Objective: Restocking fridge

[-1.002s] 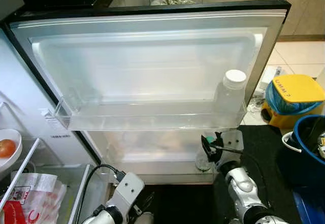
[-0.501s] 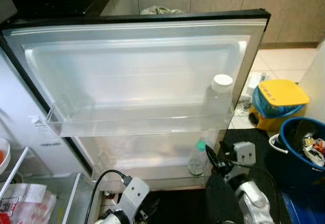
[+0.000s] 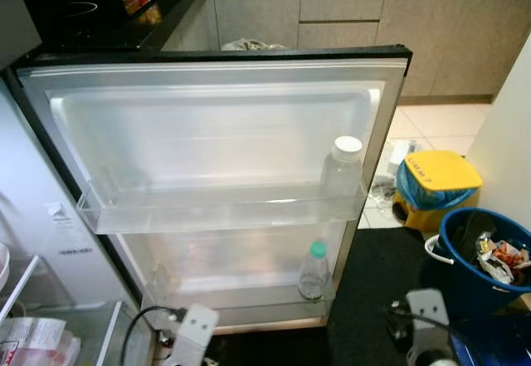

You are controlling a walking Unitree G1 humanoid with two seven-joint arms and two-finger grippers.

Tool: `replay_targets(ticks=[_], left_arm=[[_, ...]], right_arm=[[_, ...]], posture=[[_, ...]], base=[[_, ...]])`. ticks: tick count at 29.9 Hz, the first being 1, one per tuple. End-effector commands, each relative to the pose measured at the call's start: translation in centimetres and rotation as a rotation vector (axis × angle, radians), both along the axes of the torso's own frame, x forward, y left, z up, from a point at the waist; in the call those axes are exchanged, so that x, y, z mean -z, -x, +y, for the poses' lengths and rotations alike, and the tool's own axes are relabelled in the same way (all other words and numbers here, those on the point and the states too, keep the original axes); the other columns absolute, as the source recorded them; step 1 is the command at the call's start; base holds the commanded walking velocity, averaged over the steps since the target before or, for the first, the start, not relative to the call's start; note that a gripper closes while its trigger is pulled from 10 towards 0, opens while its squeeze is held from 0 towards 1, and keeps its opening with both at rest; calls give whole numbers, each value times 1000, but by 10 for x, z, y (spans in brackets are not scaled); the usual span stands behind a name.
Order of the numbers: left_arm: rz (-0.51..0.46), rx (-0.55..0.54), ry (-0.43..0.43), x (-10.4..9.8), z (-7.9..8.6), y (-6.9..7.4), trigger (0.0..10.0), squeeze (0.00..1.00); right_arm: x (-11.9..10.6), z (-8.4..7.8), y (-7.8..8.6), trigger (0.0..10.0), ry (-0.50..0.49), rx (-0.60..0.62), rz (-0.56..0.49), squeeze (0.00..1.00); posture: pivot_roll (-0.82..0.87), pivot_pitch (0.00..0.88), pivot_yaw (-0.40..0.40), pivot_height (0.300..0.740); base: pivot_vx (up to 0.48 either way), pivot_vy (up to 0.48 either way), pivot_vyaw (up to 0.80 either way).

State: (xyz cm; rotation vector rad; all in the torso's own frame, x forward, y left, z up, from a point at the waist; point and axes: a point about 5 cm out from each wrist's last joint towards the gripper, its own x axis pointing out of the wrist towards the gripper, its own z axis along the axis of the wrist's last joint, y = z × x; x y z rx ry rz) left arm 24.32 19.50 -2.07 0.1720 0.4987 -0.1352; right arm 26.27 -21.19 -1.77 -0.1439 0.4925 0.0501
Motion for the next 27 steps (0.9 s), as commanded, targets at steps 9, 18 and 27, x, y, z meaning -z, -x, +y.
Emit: replay_targets(ticks=[9, 18, 27], left_arm=[[-28, -117, 111, 4, 3, 4, 10000, 0], [-17, -59, 107, 8, -1, 8, 10000, 0], [11, -55, 84, 13, 0, 13, 10000, 0]], right_arm=[[15, 14, 12, 10000, -47, 0, 86, 0], [15, 29, 12, 10000, -104, -58, 60, 0], [19, 34, 16, 10000, -105, -66, 65, 0]], posture=[[14, 70, -47, 585], [9, 67, -32, 605], [5, 67, -30, 605]], base=[[0, 0, 0], [0, 0, 0], [0, 0, 0]])
